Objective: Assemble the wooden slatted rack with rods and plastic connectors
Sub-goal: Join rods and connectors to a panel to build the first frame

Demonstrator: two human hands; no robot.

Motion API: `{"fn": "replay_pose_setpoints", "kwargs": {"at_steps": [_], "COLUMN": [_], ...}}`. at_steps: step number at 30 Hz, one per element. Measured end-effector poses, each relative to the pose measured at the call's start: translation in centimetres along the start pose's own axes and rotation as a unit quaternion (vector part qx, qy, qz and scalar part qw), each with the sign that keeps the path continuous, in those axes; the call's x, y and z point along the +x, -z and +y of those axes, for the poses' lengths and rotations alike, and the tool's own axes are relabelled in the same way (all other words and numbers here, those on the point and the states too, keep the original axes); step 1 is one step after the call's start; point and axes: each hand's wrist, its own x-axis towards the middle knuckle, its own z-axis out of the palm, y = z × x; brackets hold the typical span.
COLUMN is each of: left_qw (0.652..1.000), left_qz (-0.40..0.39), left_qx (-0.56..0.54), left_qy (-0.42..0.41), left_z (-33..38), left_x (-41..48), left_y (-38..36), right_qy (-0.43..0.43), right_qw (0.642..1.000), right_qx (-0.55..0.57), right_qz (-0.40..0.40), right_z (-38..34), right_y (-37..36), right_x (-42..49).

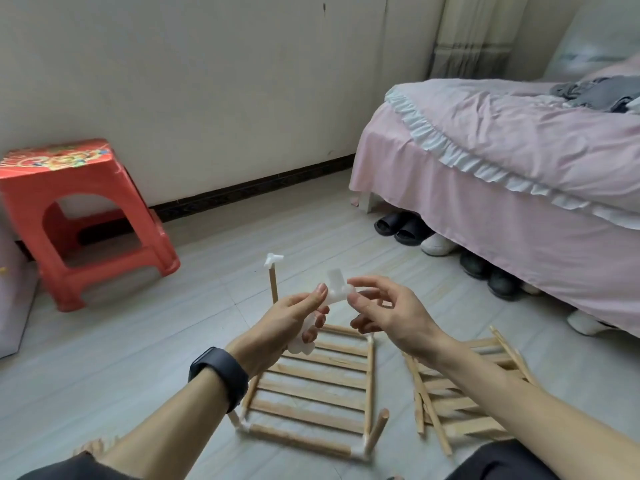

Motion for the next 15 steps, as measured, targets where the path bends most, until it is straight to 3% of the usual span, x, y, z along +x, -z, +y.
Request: {"fn": "replay_pose_setpoints", "kwargs": {"at_steps": [9, 15], "left_qw": [1.0, 0.996], "left_qz": [-0.004, 0.046], "left_qx": [0.025, 0.067], "left_qy": [-0.009, -0.027], "left_z": [-0.28, -0.88], "left_x": [0.33, 0.68], "left_y": [-0.86, -0.74], "right_qy": [0.024, -0.008], "right_qw": [0.998, 0.999], "right_qx": [-0.053, 0.037], "right_qz": [-0.012, -0.002], "right_z": [0.59, 1.12], "right_y": [-0.46, -0.51], "right_x": [0.42, 0.91]}}
